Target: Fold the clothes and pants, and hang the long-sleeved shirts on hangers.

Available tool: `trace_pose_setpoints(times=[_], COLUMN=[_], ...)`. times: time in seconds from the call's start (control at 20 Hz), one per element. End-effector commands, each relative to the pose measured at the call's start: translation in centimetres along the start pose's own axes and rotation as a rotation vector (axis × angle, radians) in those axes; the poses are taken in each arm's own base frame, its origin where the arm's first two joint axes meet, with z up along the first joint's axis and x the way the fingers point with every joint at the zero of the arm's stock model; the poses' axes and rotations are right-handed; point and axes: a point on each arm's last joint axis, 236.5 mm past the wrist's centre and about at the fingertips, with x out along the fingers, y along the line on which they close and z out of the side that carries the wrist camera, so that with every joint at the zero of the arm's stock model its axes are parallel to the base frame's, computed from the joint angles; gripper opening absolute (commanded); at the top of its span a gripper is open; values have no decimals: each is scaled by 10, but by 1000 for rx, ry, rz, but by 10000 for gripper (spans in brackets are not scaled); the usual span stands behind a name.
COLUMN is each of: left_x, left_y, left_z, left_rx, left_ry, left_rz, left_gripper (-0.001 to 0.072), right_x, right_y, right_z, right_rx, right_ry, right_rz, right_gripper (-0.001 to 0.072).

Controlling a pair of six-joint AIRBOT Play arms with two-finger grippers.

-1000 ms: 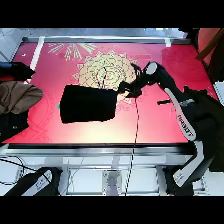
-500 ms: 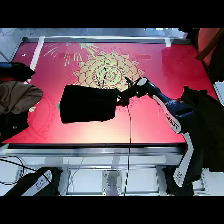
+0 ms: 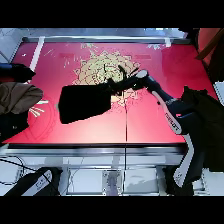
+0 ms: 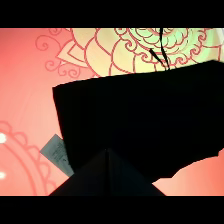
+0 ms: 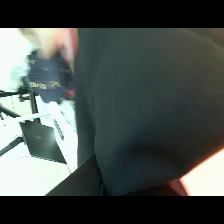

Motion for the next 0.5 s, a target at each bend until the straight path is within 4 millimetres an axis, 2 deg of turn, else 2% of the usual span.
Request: trace_pose_setpoints(times=[0.0,0.1,0.25,0.35,0.45], left_x=[0,0,0,0,0], left_y=[0,0,0,0,0], left_z=[-1,-1,-1,0,0], left_rx=[-1,-1,-1,-1,-1], left_ry=[3,3,2,0,-1], left_rz=[-1,-1,-1,0,1], left_gripper=[17,17,17,17,17], right_x=[-87,-161,-281,-363,-443], right_y=[25,14,-12,-31,-51], right_z=[29,43,39,25,-6], right_rx=[-127,-133,-40,31,125], right_ry=[-83,-166,-281,-384,-483], right_rz=[-119,-257,-399,-482,-575], right_gripper=[14,14,13,13,13])
